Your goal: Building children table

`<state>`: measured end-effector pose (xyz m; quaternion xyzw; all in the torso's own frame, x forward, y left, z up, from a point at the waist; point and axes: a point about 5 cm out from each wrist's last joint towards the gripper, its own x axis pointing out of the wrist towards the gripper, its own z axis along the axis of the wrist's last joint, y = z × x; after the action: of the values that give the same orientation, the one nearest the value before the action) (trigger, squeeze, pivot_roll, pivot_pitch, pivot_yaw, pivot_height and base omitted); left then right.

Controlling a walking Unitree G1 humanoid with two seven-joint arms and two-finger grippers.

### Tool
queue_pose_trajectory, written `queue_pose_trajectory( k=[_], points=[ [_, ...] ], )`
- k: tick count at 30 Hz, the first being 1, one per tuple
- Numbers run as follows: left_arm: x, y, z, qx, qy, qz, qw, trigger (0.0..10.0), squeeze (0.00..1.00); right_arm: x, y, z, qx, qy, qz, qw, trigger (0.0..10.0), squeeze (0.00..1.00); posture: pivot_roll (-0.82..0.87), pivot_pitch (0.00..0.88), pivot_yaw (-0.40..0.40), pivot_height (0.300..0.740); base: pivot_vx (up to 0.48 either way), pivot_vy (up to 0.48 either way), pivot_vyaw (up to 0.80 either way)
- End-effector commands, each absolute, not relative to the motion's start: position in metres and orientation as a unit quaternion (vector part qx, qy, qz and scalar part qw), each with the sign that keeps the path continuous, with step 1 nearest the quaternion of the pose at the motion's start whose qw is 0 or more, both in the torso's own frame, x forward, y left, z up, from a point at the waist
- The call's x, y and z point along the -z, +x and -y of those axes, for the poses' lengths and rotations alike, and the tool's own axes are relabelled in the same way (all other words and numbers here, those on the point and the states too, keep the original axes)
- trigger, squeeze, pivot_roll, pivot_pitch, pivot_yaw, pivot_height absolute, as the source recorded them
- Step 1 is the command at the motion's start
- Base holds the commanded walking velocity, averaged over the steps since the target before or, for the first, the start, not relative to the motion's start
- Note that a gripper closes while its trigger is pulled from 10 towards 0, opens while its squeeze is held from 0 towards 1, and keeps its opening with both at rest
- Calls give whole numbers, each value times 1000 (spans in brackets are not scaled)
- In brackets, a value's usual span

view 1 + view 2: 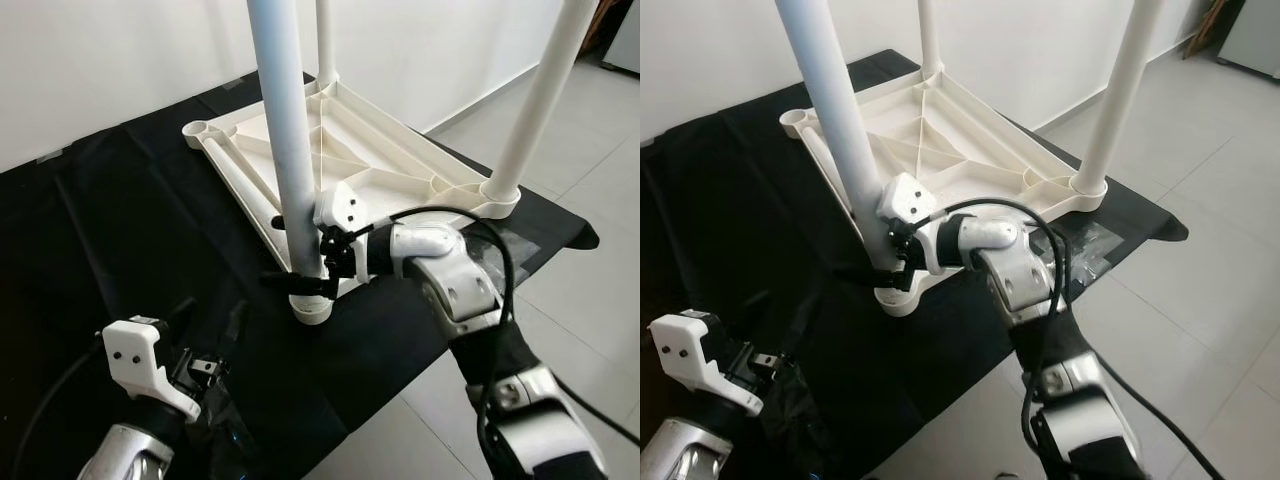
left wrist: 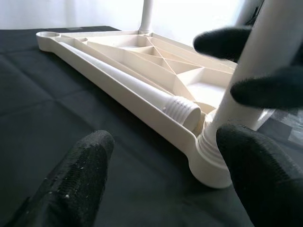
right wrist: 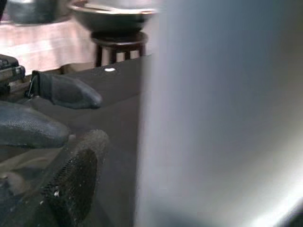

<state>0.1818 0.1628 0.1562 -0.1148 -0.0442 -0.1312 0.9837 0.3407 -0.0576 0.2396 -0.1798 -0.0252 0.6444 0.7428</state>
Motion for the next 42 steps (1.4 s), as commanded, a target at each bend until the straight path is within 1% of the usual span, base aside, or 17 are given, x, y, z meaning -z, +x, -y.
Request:
queue_pose_trajectory(
  k=[1, 12, 15, 16, 18, 19, 21, 24, 28, 29, 33, 34, 35, 36, 37, 40, 42],
  points=[
    [-158, 178, -164, 117, -118, 49, 985, 10000, 0, -241, 343, 56, -670, -168, 26, 723, 0, 0, 47, 185, 62, 740, 0, 0, 0],
    [-161, 172, -171, 84, -135, 71, 985, 10000, 0, -230, 345, 65, -697, -156, 1, 700, 0, 0, 28, 201, 51, 740, 0, 0, 0],
    [-161, 167, -168, 113, -154, 73, 979, 10000, 0, -212, 352, 74, -602, -146, -18, 785, 0, 0, -6, 212, 43, 740, 0, 0, 0],
    [-161, 167, -168, 113, -154, 73, 979, 10000, 0, -212, 352, 74, -602, -146, -18, 785, 0, 0, -6, 212, 43, 740, 0, 0, 0],
    [-160, 161, -165, 152, -163, 71, 972, 10000, 0, -193, 349, 77, -501, -124, -37, 856, 0, 0, -25, 216, 42, 740, 0, 0, 0],
    [-160, 158, -165, 182, -151, 68, 969, 10000, 0, -179, 341, 79, -390, -63, -65, 916, 0, 0, -37, 233, 52, 740, 0, 0, 0],
    [-160, 158, -165, 182, -151, 68, 969, 10000, 0, -179, 341, 79, -390, -63, -65, 916, 0, 0, -37, 233, 52, 740, 0, 0, 0],
    [-156, 152, -165, 262, -120, 53, 956, 10000, 0, -159, 302, 89, -230, -63, -98, 966, 0, 0, -66, 227, 68, 740, 0, 0, 0],
    [-156, 154, -167, 281, -134, 54, 949, 10000, 0, -162, 297, 79, -250, -80, -85, 961, 0, 0, -73, 213, 79, 740, 0, 0, 0],
    [-156, 156, -168, 280, -138, 58, 948, 10000, 0, -164, 302, 78, -257, -78, -85, 959, 10000, 0, -67, 207, 78, 740, 0, 0, 0],
    [-157, 158, -170, 275, -141, 63, 949, 10000, 0, -171, 312, 77, -277, -76, -74, 955, 10000, 0, -65, 204, 81, 740, 0, 0, 0],
    [-157, 158, -172, 266, -149, 69, 950, 10000, 0, -175, 313, 69, -353, -94, -64, 929, 10000, 408, -69, 199, 80, 740, 0, 0, 0],
    [-157, 158, -172, 266, -149, 69, 950, 10000, 0, -175, 313, 69, -353, -94, -64, 929, 10000, 408, -69, 199, 80, 740, 0, 0, 0],
    [-157, 160, -173, 257, -160, 74, 950, 10000, 0, -182, 313, 65, -427, -92, -43, 898, 10000, 1000, -64, 196, 82, 740, 0, 0, 0],
    [-156, 160, -174, 253, -167, 76, 950, 10000, 0, -189, 317, 65, -484, -88, -21, 871, 10000, 1000, -60, 193, 82, 740, 0, 0, 0],
    [-156, 161, -172, 257, -171, 76, 948, 10000, 0, -201, 325, 71, -531, -98, 5, 842, 10000, 1000, -48, 187, 80, 740, 0, 0, 0],
    [-156, 161, -172, 257, -171, 76, 948, 10000, 0, -201, 325, 71, -531, -98, 5, 842, 10000, 1000, -48, 187, 80, 740, 0, 0, 0]
  ],
)
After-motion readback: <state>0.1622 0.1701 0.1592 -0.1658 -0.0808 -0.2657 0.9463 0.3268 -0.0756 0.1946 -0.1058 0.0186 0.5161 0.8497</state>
